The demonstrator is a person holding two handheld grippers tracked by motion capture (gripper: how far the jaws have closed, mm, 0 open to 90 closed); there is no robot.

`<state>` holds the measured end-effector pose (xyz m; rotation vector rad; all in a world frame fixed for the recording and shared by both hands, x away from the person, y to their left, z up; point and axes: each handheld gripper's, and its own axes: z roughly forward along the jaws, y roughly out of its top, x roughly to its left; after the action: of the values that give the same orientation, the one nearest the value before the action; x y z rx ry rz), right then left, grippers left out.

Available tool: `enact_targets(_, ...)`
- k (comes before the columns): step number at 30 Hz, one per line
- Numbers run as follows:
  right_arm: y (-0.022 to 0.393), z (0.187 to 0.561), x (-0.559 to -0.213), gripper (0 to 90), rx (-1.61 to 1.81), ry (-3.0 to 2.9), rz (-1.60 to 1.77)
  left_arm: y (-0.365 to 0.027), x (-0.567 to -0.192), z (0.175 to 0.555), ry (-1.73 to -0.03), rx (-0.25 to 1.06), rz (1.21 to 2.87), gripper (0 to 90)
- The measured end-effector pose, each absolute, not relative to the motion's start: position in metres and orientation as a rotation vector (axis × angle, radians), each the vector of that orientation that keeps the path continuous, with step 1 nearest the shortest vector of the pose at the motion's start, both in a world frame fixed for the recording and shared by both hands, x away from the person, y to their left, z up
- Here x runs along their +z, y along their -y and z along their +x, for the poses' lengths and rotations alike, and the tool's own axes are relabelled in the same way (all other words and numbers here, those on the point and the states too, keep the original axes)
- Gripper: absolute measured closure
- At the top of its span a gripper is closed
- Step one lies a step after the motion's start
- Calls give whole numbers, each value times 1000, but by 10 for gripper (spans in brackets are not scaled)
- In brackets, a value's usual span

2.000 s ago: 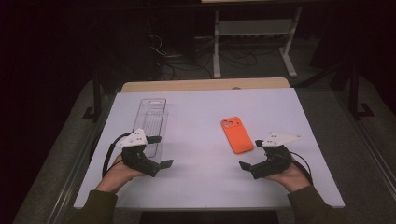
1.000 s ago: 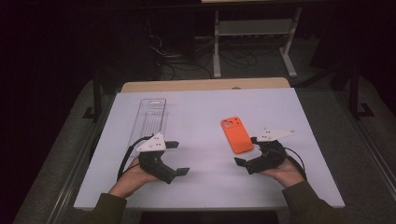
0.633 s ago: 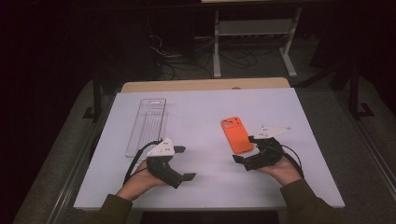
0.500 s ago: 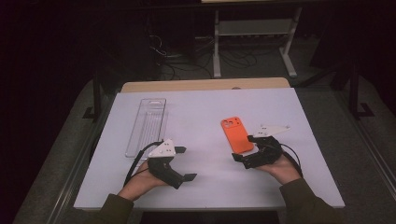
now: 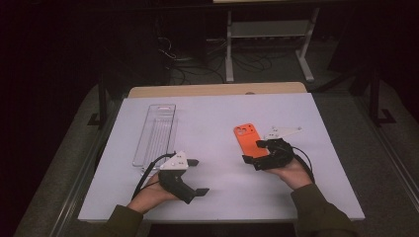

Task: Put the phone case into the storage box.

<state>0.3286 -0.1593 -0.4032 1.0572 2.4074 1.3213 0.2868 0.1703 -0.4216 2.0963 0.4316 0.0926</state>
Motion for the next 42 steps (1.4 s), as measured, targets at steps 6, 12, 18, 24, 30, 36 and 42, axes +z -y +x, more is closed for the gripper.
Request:
enact_targets(6, 155, 338, -403, 321, 1313, -2409, 1075, -171, -422, 287, -434, 89, 2096, 0)
enact_targets(12, 150, 346, -402, 420, 1306, -2405, 1087, -171, -423, 287, -445, 86, 2086, 0)
enact_targets(18, 143, 354, -401, 515, 1305, -2396, 1098, -170, -424, 288, -441, 85, 2091, 0)
enact_targets(24, 135, 358, -401, 630, 1279, -2404, 1097, -171, -423, 288, -433, 84, 2101, 0)
enact_targets(30, 130, 360, -403, 768, 1243, -2412, 1087, -171, -423, 288, -430, 82, 2107, 0)
enact_targets(36, 129, 360, -406, 875, 1225, -2438, 1101, -171, -424, 289, -442, 81, 2094, 0)
enact_targets(42, 128, 359, -410, 884, 1187, -2471, 1099, -171, -423, 289, -440, 86, 2100, 0)
